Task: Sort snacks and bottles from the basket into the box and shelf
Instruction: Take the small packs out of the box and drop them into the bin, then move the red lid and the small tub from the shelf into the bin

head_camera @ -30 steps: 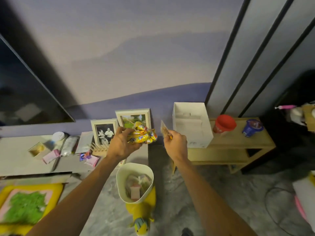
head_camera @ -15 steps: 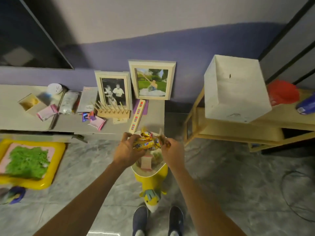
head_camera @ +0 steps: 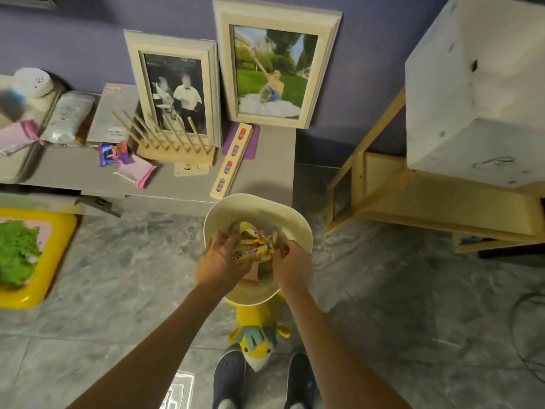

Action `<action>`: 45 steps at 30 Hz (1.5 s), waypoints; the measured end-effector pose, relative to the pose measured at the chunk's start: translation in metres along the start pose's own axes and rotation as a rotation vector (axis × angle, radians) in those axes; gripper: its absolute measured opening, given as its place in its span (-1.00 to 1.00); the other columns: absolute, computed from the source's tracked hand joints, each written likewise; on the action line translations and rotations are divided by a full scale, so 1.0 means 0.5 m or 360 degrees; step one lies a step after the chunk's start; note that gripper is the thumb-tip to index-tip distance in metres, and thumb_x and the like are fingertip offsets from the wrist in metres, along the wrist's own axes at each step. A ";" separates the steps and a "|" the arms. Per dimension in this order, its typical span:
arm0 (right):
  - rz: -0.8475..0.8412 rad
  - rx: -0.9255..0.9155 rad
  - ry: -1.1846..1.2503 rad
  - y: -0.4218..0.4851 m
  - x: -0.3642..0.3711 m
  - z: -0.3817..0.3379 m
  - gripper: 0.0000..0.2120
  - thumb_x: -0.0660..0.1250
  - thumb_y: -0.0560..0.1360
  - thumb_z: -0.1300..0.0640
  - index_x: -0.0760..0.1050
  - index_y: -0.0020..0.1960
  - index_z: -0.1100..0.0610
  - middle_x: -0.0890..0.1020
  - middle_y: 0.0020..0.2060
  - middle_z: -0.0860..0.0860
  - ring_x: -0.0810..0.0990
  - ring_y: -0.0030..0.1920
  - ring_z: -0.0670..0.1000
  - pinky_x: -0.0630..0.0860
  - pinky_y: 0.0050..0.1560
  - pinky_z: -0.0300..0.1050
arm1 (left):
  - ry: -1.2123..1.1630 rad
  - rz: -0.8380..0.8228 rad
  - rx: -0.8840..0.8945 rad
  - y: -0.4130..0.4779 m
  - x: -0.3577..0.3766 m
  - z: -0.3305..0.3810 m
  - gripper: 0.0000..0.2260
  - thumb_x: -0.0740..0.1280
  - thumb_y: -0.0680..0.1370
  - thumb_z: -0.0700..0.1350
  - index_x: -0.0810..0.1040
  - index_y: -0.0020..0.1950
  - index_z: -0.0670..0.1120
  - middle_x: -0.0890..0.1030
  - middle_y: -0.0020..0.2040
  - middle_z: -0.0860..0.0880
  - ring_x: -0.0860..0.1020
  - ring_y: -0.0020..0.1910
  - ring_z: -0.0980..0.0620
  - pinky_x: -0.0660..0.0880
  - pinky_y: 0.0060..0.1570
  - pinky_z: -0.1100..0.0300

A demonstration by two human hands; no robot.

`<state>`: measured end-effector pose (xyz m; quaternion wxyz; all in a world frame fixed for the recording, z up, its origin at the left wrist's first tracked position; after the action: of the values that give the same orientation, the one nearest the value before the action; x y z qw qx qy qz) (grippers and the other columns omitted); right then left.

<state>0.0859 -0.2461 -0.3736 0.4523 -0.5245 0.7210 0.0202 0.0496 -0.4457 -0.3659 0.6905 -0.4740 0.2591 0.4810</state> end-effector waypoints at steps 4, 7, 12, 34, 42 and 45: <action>-0.0043 -0.0087 0.0014 -0.004 -0.004 -0.013 -0.72 0.36 0.65 0.08 0.62 0.34 0.03 0.73 0.06 0.03 0.69 0.10 0.11 0.52 0.04 -0.12 | 0.0254 0.0181 0.0129 -0.002 -0.026 0.015 -0.29 0.37 0.36 0.35 0.53 0.47 0.11 0.52 0.34 -0.07 0.45 0.38 -0.19 0.43 0.33 -0.17; -0.0044 -0.0202 -0.0007 -0.023 -0.046 -0.047 -0.72 0.34 0.67 -0.02 0.60 0.32 0.07 0.72 0.14 0.04 0.68 0.18 0.12 0.53 0.09 -0.08 | 0.0204 0.0217 0.0127 -0.018 -0.069 0.029 -0.29 0.34 0.39 0.39 0.51 0.47 0.08 0.51 0.38 -0.10 0.45 0.41 -0.21 0.41 0.35 -0.20; -0.0049 -0.0383 -0.0310 -0.073 -0.167 -0.125 -0.31 0.27 0.60 -0.28 0.41 0.57 0.14 0.46 0.55 0.11 0.43 0.54 0.15 0.42 0.50 0.08 | 0.0081 0.0288 0.0135 -0.069 -0.201 0.073 -0.20 0.30 0.49 0.43 0.28 0.62 0.05 0.35 0.56 -0.10 0.39 0.51 -0.21 0.38 0.47 -0.21; 0.0983 -0.0242 -0.0282 -0.461 -1.158 -0.432 -0.01 0.20 0.55 -0.51 -0.02 0.73 0.04 0.13 0.72 0.06 0.16 0.69 0.17 0.26 0.61 0.19 | 0.0097 0.0705 0.0693 -0.386 -0.901 0.755 -0.08 0.04 0.47 0.60 0.24 0.66 0.05 0.27 0.66 -0.09 0.25 0.63 -0.17 0.22 0.59 -0.20; 0.1150 -0.0070 -0.0138 -0.540 -1.366 -0.211 -0.02 0.26 0.54 -0.48 0.07 0.72 0.07 0.21 0.69 0.09 0.19 0.68 0.18 0.27 0.63 0.19 | 0.0099 0.0682 0.0952 -0.515 -0.785 1.024 -0.12 0.10 0.47 0.59 0.33 0.61 0.04 0.36 0.58 -0.08 0.34 0.57 -0.16 0.32 0.51 -0.16; 0.1172 -0.0045 -0.0061 -0.541 -1.430 -0.109 -0.04 0.28 0.51 -0.48 0.15 0.69 0.07 0.35 0.62 0.10 0.33 0.61 0.16 0.39 0.56 0.18 | 0.0097 0.0662 0.0986 -0.559 -0.710 1.110 -0.15 0.08 0.47 0.59 0.38 0.58 0.07 0.39 0.56 -0.04 0.37 0.54 -0.14 0.34 0.50 -0.16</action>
<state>0.2899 0.1328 0.2607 0.4207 -0.2356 0.8526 0.2015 0.1065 -0.1171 0.2673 0.6808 -0.1941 0.5034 0.4955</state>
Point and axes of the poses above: each hand's wrist, its own y-axis towards the middle knuckle, its own x-axis out of the palm, z = x × y, the point moved 9 cm from there along y, towards the middle knuckle
